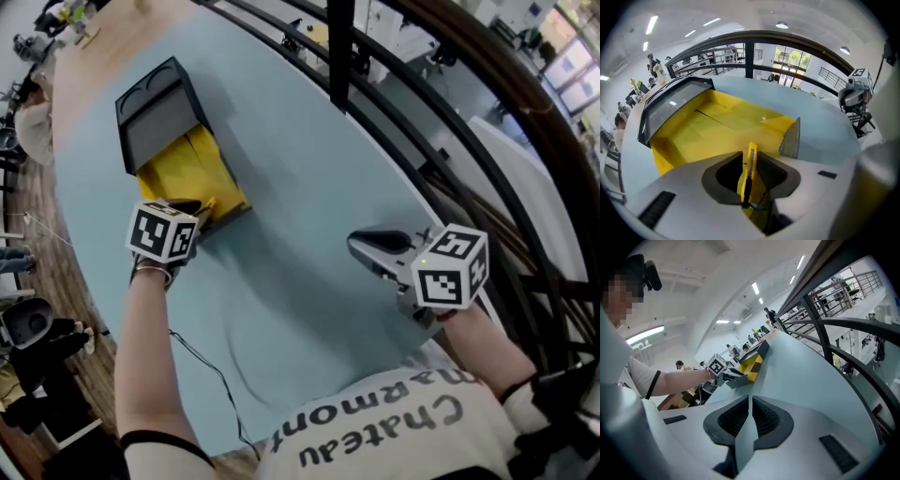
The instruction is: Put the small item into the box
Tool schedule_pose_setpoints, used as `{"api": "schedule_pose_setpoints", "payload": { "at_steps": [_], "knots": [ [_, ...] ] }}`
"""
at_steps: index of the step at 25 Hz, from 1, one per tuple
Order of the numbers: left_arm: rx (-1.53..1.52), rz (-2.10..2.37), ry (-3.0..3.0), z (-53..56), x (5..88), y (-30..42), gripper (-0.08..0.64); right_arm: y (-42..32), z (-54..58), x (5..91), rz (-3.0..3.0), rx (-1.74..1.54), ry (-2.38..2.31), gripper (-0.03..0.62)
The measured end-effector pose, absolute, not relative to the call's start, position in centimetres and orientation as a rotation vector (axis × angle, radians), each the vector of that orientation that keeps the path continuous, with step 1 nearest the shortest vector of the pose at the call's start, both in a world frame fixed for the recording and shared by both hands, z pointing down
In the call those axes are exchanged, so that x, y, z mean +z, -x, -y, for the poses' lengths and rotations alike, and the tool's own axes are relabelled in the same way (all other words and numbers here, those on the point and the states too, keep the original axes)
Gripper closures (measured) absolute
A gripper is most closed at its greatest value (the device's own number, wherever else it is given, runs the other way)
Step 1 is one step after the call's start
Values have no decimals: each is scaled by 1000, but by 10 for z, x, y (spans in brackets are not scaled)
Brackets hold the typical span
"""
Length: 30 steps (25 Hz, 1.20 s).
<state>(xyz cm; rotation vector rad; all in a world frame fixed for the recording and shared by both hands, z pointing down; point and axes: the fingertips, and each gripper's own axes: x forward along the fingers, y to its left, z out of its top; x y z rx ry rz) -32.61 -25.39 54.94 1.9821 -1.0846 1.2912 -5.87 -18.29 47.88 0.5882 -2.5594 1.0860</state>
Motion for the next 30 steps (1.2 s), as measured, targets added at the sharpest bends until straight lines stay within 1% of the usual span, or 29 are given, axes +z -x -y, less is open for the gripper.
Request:
{"api": "schedule_pose_setpoints", "payload": {
  "at_steps": [4,8,13,15,18,21,26,30],
  "knots": [
    [1260,1174,-1965,260,546,329,446,51,182,472,2573,1062,-591,541],
    [1121,1357,-1962,266,528,337,448,43,181,460,2582,1034,-584,541],
    [881,1624,-1989,256,486,333,513,37,172,437,2603,953,-547,541],
    [771,1641,-2021,243,474,312,543,35,169,426,2617,911,-524,541],
    [676,1604,-2058,217,466,268,557,33,168,408,2653,853,-487,541],
    [556,1580,-2118,191,444,221,557,34,169,389,2705,828,-441,541],
    [112,1616,-2139,150,387,161,557,33,155,359,2772,735,-332,541],
    [-32,1635,-2134,120,366,127,558,33,145,345,2799,627,-265,541]
  ]
}}
